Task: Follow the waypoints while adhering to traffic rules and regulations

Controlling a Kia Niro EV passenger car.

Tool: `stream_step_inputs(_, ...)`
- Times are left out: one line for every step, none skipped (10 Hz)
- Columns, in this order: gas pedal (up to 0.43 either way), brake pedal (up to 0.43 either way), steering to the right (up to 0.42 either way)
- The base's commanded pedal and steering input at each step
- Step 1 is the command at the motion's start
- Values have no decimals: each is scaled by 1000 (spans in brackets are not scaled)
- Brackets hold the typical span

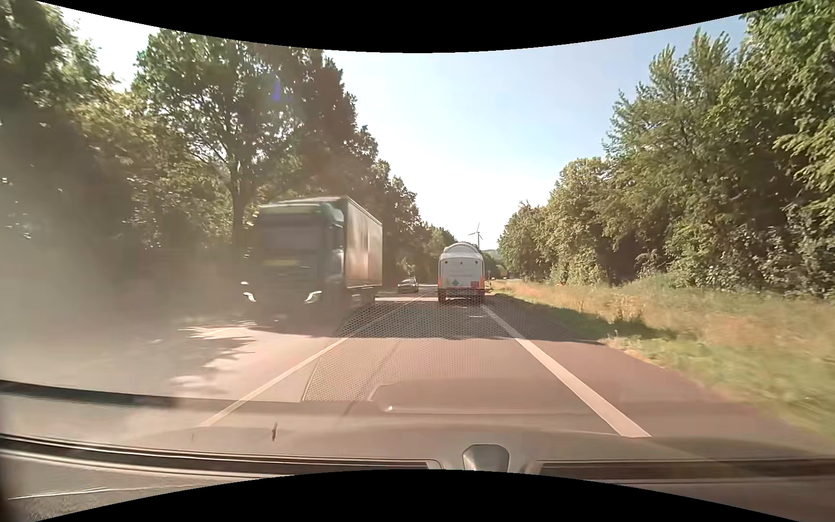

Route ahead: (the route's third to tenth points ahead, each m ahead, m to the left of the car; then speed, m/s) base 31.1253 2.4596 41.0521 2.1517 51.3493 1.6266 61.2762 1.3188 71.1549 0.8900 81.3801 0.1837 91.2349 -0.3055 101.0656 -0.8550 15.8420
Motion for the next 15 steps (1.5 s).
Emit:
stream_step_inputs(0,6,6)
stream_step_inputs(0,6,6)
stream_step_inputs(0,6,6)
stream_step_inputs(0,6,5)
stream_step_inputs(0,6,5)
stream_step_inputs(0,6,5)
stream_step_inputs(0,6,5)
stream_step_inputs(0,6,5)
stream_step_inputs(0,6,5)
stream_step_inputs(0,6,5)
stream_step_inputs(0,6,5)
stream_step_inputs(0,6,5)
stream_step_inputs(0,6,5)
stream_step_inputs(0,6,5)
stream_step_inputs(0,6,5)
